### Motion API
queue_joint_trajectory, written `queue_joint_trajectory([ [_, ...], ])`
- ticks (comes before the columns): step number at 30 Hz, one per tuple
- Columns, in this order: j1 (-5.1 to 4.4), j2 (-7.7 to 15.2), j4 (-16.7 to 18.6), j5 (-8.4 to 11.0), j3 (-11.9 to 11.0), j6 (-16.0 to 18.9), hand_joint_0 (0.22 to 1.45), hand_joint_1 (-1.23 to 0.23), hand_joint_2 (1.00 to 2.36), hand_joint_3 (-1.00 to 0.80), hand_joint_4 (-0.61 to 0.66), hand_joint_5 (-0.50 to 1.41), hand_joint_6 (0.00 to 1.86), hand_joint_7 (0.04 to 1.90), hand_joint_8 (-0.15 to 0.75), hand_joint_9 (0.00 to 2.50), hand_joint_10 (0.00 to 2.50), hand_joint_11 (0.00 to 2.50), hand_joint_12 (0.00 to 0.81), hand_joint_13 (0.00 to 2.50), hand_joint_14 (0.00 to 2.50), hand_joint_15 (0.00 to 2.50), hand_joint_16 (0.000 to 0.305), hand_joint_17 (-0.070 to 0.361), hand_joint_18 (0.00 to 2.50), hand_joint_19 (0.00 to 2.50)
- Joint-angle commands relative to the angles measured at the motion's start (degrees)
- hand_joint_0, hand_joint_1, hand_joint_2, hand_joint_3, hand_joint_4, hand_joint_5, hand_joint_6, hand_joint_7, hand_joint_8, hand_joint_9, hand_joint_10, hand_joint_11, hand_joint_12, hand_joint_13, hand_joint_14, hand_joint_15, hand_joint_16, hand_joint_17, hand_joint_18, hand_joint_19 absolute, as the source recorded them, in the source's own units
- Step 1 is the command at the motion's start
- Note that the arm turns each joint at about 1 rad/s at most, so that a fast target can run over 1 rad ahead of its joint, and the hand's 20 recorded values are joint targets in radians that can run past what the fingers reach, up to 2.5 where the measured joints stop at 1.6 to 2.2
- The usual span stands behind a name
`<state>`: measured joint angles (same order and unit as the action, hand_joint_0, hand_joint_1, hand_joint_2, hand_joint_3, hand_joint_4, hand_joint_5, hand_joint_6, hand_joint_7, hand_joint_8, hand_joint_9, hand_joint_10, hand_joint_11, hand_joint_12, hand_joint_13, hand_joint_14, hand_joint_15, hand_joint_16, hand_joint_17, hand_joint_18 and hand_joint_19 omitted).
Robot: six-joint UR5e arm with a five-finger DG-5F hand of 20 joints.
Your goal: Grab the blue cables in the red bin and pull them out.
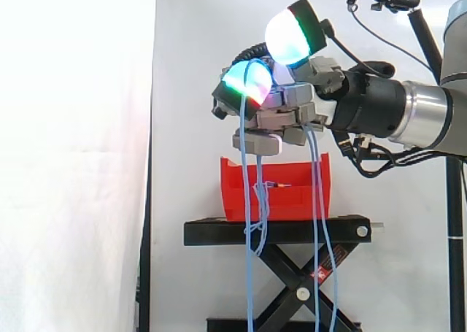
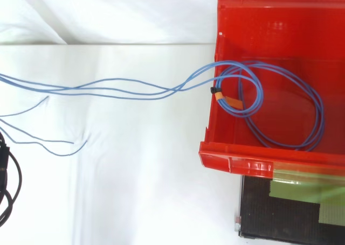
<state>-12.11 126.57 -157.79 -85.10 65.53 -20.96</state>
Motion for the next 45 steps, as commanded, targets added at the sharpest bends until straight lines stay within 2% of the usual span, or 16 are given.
queue_joint_trajectory([
  [1,-0.02,0.08,-0.06,0.02,-0.05,0.00,0.63,-0.84,1.00,-1.00,0.38,1.08,0.00,0.78,0.332,1.68,0.07,1.80,0.423,1.38,1.36,1.01,0.055,0.123,1.16,1.25],
  [14,-0.02,-0.01,-0.06,0.02,-0.05,0.00,0.60,-0.77,1.00,-1.00,0.35,1.13,0.00,0.76,0.332,1.72,0.00,1.83,0.436,1.41,1.33,1.03,0.058,0.131,1.20,1.22],
  [24,-0.11,-0.01,-0.06,0.02,0.04,1.05,0.61,-0.79,1.00,-1.00,0.35,1.14,0.00,0.75,0.319,1.72,0.00,1.84,0.438,1.41,1.30,1.03,0.057,0.128,1.20,1.22],
  [45,-0.11,-0.01,-0.24,0.11,-0.05,1.05,0.62,-0.81,1.00,-1.00,0.30,1.21,0.01,0.74,0.304,1.78,0.01,1.82,0.424,1.48,1.09,1.15,0.056,0.126,1.24,1.20],
])
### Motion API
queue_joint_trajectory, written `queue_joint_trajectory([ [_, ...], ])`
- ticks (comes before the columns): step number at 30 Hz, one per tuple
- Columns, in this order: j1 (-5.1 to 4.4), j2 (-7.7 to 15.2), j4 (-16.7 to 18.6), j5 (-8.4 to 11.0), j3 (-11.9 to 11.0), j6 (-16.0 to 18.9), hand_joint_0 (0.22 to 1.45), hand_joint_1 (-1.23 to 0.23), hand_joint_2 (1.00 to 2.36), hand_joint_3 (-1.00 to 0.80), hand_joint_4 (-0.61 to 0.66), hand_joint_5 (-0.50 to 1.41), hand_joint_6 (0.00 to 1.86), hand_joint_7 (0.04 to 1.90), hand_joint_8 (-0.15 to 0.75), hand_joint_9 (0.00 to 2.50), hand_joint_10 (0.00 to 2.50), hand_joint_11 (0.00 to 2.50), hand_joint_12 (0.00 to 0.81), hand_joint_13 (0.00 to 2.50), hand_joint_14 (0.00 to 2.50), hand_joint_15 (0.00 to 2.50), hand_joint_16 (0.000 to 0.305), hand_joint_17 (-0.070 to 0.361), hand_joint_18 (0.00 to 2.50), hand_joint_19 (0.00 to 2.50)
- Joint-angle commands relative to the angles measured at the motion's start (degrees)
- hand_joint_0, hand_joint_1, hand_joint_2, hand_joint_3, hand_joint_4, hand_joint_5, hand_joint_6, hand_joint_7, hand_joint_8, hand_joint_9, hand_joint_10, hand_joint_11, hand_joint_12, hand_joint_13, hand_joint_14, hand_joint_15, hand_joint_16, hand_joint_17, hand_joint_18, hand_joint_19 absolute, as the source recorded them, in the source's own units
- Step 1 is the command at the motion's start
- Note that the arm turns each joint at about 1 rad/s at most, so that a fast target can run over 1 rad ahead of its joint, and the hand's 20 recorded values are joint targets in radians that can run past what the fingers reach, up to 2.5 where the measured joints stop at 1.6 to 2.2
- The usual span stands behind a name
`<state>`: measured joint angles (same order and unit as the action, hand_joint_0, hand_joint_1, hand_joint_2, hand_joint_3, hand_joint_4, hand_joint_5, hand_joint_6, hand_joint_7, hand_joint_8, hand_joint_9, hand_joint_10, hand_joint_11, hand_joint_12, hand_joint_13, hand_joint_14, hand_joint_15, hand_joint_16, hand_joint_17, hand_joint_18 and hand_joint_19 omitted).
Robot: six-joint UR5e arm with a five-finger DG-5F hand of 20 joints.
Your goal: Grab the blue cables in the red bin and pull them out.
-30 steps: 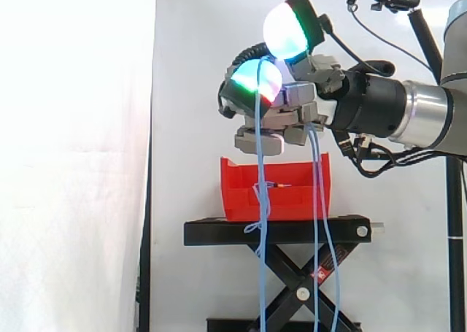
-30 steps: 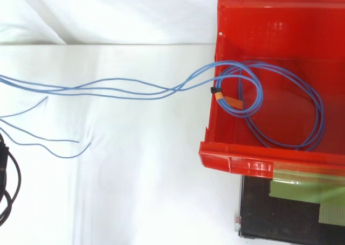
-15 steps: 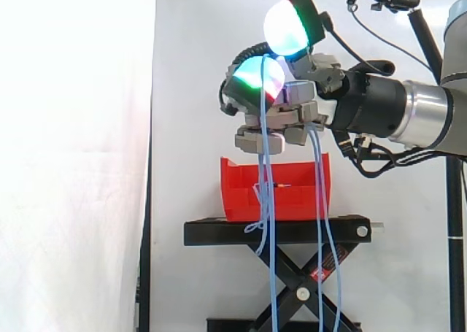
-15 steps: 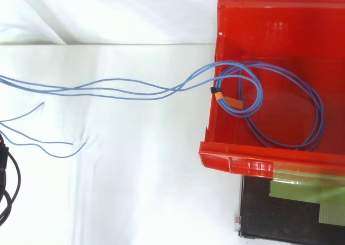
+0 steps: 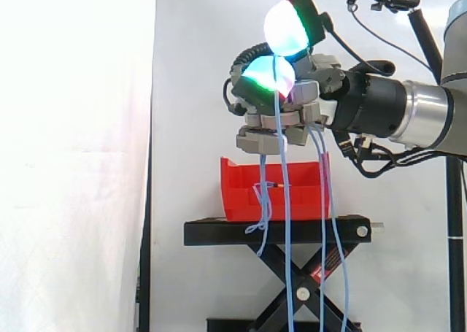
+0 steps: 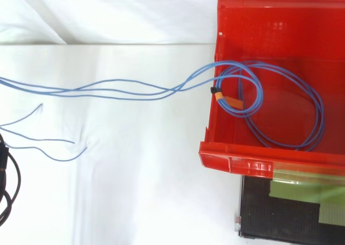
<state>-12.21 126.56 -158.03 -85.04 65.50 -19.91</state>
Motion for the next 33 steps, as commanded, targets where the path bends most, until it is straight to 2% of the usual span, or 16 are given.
queue_joint_trajectory([
  [1,-0.01,0.00,0.00,0.05,0.07,0.00,0.62,-0.82,1.00,-1.00,0.29,1.22,0.01,0.74,0.303,1.78,0.01,1.83,0.426,1.48,1.08,1.16,0.055,0.124,1.24,1.21],
  [8,0.08,0.09,0.00,-0.04,-0.02,0.00,0.70,-0.94,1.00,-1.00,0.26,1.22,0.01,0.76,0.269,1.80,0.01,1.85,0.386,1.48,1.00,1.23,0.047,0.107,1.19,1.24],
  [18,0.08,0.00,0.00,0.05,-0.02,0.00,0.82,-0.96,1.00,-1.00,0.28,1.16,0.00,0.79,0.251,1.75,0.01,1.92,0.354,1.44,0.96,1.29,0.042,0.093,1.14,1.29],
  [30,0.08,0.00,0.00,0.05,-0.02,0.00,0.90,-0.98,1.00,-1.00,0.31,1.10,0.00,0.80,0.258,1.69,0.01,1.92,0.356,1.42,0.94,1.31,0.040,0.089,1.10,1.30],
  [33,-0.01,0.00,0.00,0.05,-0.02,0.00,0.91,-0.98,1.00,-1.00,0.33,1.03,0.10,0.79,0.268,1.69,0.01,1.92,0.353,1.41,0.95,1.29,0.040,0.090,1.10,1.30],
])
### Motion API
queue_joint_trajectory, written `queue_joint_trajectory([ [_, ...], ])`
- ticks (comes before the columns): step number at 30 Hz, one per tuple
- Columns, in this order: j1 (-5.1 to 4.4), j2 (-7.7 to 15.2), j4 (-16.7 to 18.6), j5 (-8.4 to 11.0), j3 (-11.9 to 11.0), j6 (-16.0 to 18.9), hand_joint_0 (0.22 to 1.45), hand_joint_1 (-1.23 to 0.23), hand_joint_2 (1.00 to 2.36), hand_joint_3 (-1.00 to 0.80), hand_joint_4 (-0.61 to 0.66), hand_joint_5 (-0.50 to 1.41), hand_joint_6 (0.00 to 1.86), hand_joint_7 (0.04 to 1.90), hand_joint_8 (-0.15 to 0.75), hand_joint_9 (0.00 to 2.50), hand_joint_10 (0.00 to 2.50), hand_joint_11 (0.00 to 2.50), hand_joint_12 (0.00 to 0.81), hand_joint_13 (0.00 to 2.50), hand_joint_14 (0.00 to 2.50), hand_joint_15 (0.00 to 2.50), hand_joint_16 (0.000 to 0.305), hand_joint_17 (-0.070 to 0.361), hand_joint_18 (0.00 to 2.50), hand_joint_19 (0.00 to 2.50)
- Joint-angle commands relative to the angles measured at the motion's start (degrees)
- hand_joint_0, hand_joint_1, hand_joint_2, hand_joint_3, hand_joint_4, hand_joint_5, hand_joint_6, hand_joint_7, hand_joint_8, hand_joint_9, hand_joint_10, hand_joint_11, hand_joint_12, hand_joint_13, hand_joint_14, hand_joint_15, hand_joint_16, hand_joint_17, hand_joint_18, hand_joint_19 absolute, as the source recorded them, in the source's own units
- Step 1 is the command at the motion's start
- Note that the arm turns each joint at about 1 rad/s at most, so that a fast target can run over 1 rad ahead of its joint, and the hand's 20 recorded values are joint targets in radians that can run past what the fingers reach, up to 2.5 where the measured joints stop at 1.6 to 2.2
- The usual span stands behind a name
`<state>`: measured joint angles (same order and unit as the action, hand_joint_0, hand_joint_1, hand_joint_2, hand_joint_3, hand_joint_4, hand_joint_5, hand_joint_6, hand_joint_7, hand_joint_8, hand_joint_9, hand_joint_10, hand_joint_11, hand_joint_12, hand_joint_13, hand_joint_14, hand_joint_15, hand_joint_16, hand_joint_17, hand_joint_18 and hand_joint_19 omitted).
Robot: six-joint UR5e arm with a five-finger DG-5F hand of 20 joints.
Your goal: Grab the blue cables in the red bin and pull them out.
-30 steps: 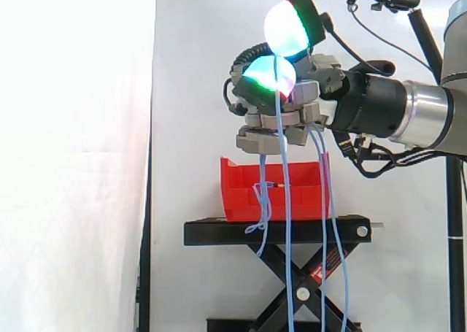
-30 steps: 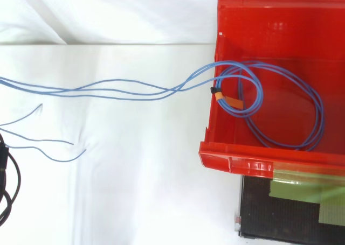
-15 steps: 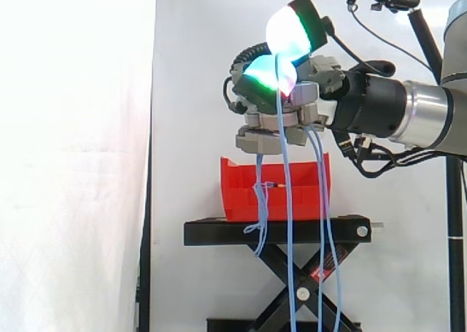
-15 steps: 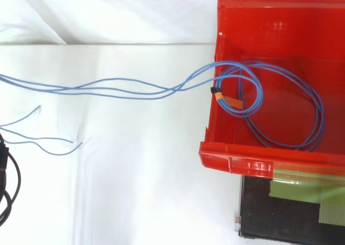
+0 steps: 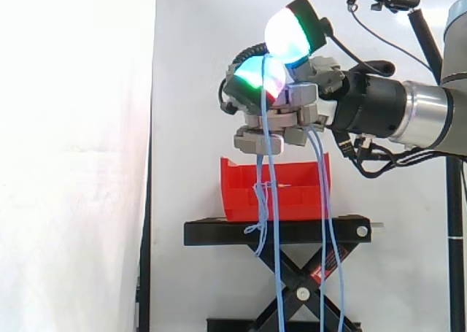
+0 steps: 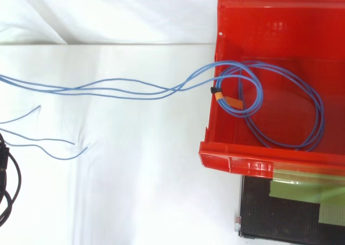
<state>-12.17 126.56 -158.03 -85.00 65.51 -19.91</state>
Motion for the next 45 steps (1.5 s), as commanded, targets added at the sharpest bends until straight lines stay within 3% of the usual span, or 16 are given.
queue_joint_trajectory([
  [1,-0.04,0.00,0.00,0.01,0.06,0.00,0.91,-0.98,1.00,-1.00,0.32,1.00,0.16,0.77,0.260,1.70,0.01,1.91,0.358,1.41,0.96,1.28,0.040,0.089,1.10,1.30],
  [7,-0.04,0.00,0.00,0.01,0.06,0.53,0.89,-0.97,1.00,-1.00,0.31,0.98,0.26,0.72,0.265,1.69,0.00,1.92,0.362,1.41,0.98,1.26,0.040,0.089,1.09,1.30],
  [9,-0.04,0.00,0.00,0.01,0.06,0.53,0.87,-0.94,1.00,-1.00,0.28,1.00,0.24,0.74,0.266,1.70,0.00,1.92,0.363,1.41,0.98,1.25,0.039,0.088,1.09,1.31],
  [13,0.04,0.00,0.00,0.01,-0.03,0.53,0.82,-0.89,1.00,-1.00,0.28,1.08,0.00,0.86,0.261,1.71,0.00,1.92,0.362,1.42,0.95,1.28,0.041,0.092,1.11,1.30],
  [27,-0.04,0.00,0.00,0.01,0.06,0.53,0.69,-0.74,1.00,-1.00,0.31,1.13,0.01,0.77,0.287,1.75,0.01,1.86,0.404,1.47,0.96,1.23,0.049,0.110,1.18,1.26],
  [34,-0.04,0.00,0.00,0.01,0.06,0.53,0.69,-0.78,1.00,-1.00,0.30,1.15,0.01,0.77,0.277,1.77,0.01,1.85,0.396,1.48,0.95,1.23,0.049,0.110,1.19,1.25],
  [45,-0.04,0.00,0.00,0.01,0.06,0.53,0.81,-0.92,1.00,-1.00,0.25,1.16,0.00,0.85,0.248,1.76,0.01,1.90,0.352,1.47,0.87,1.31,0.041,0.092,1.15,1.29],
])
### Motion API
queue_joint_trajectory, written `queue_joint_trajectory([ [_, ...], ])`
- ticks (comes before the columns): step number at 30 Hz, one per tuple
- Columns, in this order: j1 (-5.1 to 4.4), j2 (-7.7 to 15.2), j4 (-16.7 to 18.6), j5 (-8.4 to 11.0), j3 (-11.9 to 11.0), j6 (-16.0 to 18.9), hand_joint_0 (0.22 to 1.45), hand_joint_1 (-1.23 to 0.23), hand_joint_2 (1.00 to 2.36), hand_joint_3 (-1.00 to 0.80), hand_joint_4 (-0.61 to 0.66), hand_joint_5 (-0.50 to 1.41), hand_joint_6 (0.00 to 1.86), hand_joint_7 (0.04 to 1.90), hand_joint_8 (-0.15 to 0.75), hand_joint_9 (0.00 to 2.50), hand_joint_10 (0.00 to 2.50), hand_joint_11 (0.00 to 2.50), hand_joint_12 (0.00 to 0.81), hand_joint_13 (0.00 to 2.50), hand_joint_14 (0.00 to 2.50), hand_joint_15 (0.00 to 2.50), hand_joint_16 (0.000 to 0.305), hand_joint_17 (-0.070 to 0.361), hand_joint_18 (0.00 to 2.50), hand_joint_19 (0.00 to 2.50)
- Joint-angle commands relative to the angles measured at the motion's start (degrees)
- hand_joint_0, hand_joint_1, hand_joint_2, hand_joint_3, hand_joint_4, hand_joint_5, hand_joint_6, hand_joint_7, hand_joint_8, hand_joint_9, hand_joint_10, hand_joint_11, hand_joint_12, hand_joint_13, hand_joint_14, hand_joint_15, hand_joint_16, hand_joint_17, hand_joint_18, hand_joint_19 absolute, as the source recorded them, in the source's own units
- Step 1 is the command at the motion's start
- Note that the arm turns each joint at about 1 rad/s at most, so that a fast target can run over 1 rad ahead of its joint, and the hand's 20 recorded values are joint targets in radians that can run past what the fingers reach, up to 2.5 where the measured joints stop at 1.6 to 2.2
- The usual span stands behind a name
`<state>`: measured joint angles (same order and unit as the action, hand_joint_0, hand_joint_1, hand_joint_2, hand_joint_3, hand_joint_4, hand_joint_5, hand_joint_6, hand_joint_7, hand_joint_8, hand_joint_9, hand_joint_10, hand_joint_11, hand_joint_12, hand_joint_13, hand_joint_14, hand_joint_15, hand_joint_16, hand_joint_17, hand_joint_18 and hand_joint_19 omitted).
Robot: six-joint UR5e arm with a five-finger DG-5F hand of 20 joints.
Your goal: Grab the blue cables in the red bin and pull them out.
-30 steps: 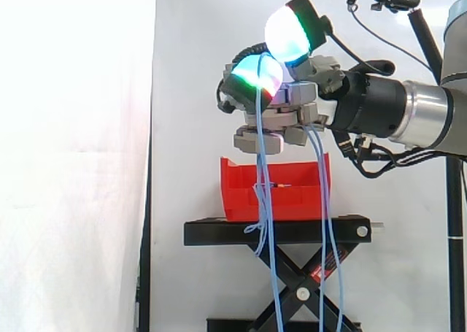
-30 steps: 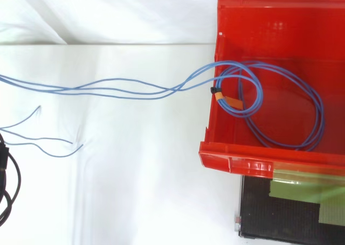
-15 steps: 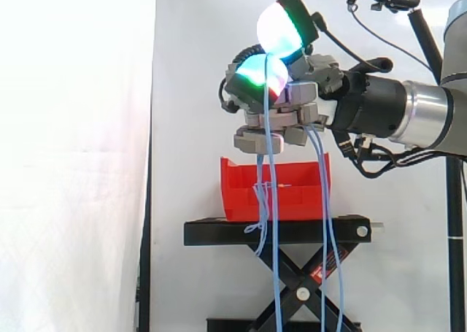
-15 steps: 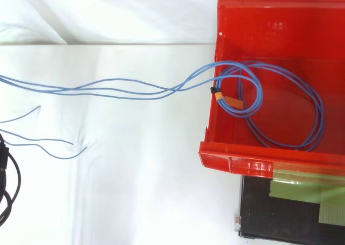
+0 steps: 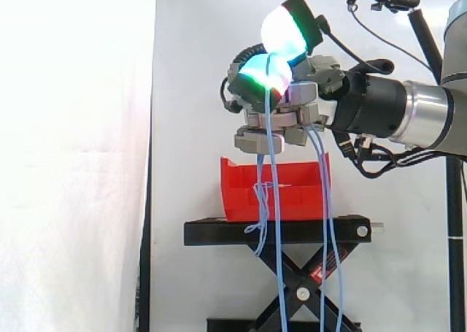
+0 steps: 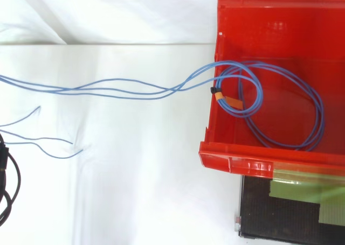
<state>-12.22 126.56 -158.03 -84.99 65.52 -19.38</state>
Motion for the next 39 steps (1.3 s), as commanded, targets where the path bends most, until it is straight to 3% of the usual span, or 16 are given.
queue_joint_trajectory([
  [1,0.00,0.00,0.00,0.00,0.05,0.00,0.82,-0.93,1.00,-1.00,0.24,1.16,0.00,0.86,0.249,1.76,0.01,1.92,0.352,1.47,0.87,1.31,0.040,0.089,1.14,1.30],
  [10,0.00,0.00,0.00,-0.09,0.05,0.00,0.89,-0.96,1.00,-1.00,0.28,1.06,0.24,0.78,0.250,1.74,0.01,1.93,0.350,1.46,0.85,1.34,0.039,0.088,1.13,1.30],
  [34,0.00,0.00,0.00,0.00,-0.04,0.09,0.96,-1.01,1.00,-0.99,0.26,1.01,0.37,0.73,0.257,1.71,0.00,1.94,0.350,1.44,0.87,1.33,0.039,0.088,1.11,1.32],
  [39,0.00,0.00,0.00,0.00,0.05,0.09,0.97,-1.02,1.00,-0.94,0.25,0.97,0.47,0.68,0.261,1.70,0.00,1.93,0.355,1.44,0.88,1.31,0.039,0.087,1.11,1.32],
])
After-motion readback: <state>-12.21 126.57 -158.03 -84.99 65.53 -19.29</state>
